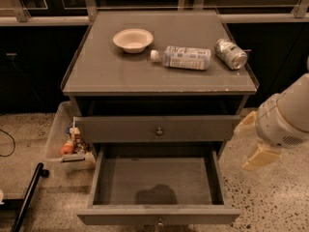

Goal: Close middle drawer

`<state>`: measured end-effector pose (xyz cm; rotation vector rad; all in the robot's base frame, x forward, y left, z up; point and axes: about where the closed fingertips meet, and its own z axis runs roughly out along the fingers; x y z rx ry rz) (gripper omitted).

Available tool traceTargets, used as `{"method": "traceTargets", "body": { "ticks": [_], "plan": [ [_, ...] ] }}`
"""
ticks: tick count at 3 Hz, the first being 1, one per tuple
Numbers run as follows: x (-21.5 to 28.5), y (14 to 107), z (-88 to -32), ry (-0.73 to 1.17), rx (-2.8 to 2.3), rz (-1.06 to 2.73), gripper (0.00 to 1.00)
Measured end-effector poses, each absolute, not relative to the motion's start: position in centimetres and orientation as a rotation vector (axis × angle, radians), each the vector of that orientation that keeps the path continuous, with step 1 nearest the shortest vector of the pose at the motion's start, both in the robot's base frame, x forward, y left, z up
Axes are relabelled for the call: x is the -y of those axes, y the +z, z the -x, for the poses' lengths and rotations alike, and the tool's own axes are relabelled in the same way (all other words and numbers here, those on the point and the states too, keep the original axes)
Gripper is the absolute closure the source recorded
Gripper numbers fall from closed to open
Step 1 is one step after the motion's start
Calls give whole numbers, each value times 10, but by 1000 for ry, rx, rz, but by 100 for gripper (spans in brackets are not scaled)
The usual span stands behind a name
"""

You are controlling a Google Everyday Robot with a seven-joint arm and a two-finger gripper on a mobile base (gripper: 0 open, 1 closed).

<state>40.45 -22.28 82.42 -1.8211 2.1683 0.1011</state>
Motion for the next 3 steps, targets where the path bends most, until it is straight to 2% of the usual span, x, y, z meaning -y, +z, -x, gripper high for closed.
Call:
{"method": "traceTargets", "body": {
  "ticks": [2,3],
  "plan": [
    [222,824,-401,84,-2158,1831,89],
    [223,796,-398,165,-2144,1746,100]
  ]
}}
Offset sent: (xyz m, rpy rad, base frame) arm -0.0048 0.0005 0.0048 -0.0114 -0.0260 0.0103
